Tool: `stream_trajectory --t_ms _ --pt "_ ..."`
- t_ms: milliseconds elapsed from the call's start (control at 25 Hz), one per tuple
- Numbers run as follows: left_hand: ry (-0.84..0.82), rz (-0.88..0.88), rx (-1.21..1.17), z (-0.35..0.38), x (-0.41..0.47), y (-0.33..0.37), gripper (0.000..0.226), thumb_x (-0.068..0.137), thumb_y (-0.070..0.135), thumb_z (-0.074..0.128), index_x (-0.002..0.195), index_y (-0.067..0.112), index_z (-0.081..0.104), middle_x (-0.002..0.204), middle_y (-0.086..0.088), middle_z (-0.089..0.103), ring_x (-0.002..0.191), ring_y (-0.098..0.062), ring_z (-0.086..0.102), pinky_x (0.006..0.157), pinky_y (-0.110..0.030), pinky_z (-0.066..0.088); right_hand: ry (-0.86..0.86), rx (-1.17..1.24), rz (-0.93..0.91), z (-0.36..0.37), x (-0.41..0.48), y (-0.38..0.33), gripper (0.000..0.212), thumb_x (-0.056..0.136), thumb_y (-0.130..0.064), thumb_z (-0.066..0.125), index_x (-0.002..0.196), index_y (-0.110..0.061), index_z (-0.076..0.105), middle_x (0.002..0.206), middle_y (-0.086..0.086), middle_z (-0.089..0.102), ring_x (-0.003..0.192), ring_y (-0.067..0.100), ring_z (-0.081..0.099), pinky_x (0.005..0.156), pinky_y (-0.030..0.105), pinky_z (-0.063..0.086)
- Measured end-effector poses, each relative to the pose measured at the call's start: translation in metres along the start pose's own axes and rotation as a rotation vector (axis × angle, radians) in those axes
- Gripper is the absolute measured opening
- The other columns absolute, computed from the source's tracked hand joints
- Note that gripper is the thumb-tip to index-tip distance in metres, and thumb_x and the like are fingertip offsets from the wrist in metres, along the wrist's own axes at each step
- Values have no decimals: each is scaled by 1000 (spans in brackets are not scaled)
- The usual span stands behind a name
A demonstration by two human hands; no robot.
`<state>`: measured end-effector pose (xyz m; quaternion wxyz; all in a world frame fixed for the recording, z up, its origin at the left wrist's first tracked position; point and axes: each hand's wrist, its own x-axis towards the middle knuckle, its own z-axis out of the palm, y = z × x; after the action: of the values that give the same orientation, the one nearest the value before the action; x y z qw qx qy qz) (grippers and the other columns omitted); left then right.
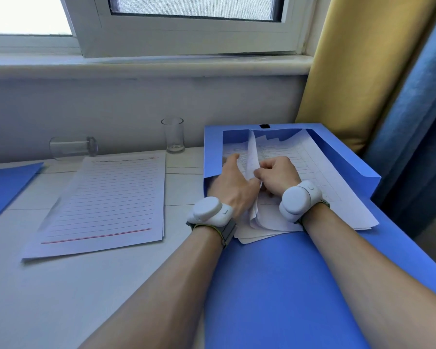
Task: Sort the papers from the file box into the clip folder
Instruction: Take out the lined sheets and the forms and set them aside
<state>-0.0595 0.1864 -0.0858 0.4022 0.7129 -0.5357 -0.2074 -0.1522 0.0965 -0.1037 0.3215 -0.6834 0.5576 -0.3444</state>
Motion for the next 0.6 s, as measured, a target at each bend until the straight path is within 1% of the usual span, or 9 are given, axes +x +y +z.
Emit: stream_trajectory --t_ms 80,160,240,320,440,520,560,600 --pt "18 49 -1 0 0 0 67 85 25 58 146 25 31 149 1 41 130 -24 48 98 -27 40 -6 5 1 0 -1 -1 17 74 -8 56 72 -5 73 59 7 61 65 28 58 60 35 47" --pt "26 99 -33 1 1 1 62 86 21 56 145 24 34 147 1 39 129 -22 47 93 -22 35 -13 4 2 -1 -2 -2 18 74 -9 55 72 -4 72 56 5 60 62 26 57 58 34 45" --pt "31 117 -97 2 2 2 58 89 21 54 144 25 36 145 -1 41 127 -22 49 91 -21 34 -33 10 7 -3 -3 -3 18 75 -12 55 70 -7 72 51 1 59 57 23 55 55 32 44" --pt "39 102 -107 2 3 3 56 91 24 51 144 25 34 146 0 40 126 -24 50 92 -24 37 -58 20 10 -4 -6 -6 20 76 -15 56 66 -10 71 46 -2 57 52 21 53 52 30 42" --pt "68 30 8 3 3 4 59 90 27 45 146 22 26 148 -4 41 126 -31 48 96 -33 40 -73 6 4 -3 -10 -8 21 74 -20 60 77 -3 72 54 5 58 48 19 49 47 28 38" --pt "82 3 25 3 1 5 61 90 30 45 146 23 22 144 -8 46 124 -34 50 93 -34 41 -80 15 -13 -6 -14 -10 23 73 -19 60 80 1 71 56 7 57 47 18 47 43 26 35" --pt "82 4 -1 2 0 6 61 90 31 45 146 24 21 144 -8 47 123 -33 51 88 -33 40 -93 26 -17 -7 -15 -11 20 75 -17 59 76 -1 71 52 4 57 43 16 47 40 23 34" --pt "75 7 -48 2 0 7 61 90 30 45 146 25 21 144 -6 47 122 -32 52 83 -29 37 -111 29 -22 -9 -17 -13 18 77 -14 58 67 -7 71 46 -1 56 38 12 48 36 19 32"
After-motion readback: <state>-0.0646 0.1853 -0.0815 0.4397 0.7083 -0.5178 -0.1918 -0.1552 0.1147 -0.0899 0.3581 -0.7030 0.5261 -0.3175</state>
